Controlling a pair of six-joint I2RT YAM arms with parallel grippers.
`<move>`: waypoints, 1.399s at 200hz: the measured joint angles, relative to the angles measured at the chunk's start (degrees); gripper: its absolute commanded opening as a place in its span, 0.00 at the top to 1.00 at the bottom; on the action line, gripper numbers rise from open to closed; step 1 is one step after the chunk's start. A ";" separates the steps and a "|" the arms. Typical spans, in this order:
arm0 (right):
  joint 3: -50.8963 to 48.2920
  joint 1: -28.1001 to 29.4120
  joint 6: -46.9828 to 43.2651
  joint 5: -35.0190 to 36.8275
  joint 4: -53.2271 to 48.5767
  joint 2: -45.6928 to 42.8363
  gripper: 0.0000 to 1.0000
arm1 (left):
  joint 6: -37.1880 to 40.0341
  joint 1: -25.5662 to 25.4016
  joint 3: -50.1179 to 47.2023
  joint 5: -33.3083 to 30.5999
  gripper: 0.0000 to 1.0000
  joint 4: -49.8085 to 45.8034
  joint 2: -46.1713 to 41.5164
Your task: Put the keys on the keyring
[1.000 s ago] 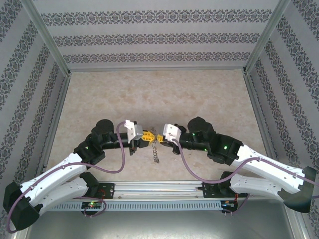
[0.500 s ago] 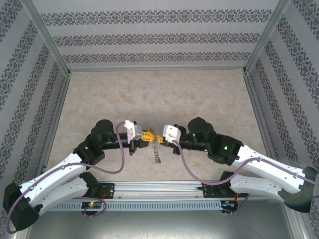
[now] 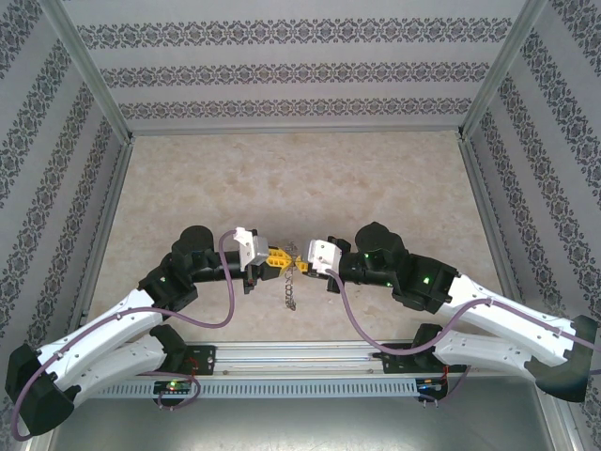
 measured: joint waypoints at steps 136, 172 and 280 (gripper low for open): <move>-2.80 0.66 -2.71 -0.59 2.97 -2.21 1.00 | 0.00 -0.02 0.00 1.33 1.00 0.02 -0.22; -2.80 0.74 -2.82 -0.57 3.32 -2.12 1.00 | 0.00 -0.02 0.00 1.51 1.00 0.04 -0.33; -2.69 0.72 -3.56 -0.35 3.48 -1.36 1.00 | 0.00 0.00 -0.02 1.44 1.00 -0.04 -0.37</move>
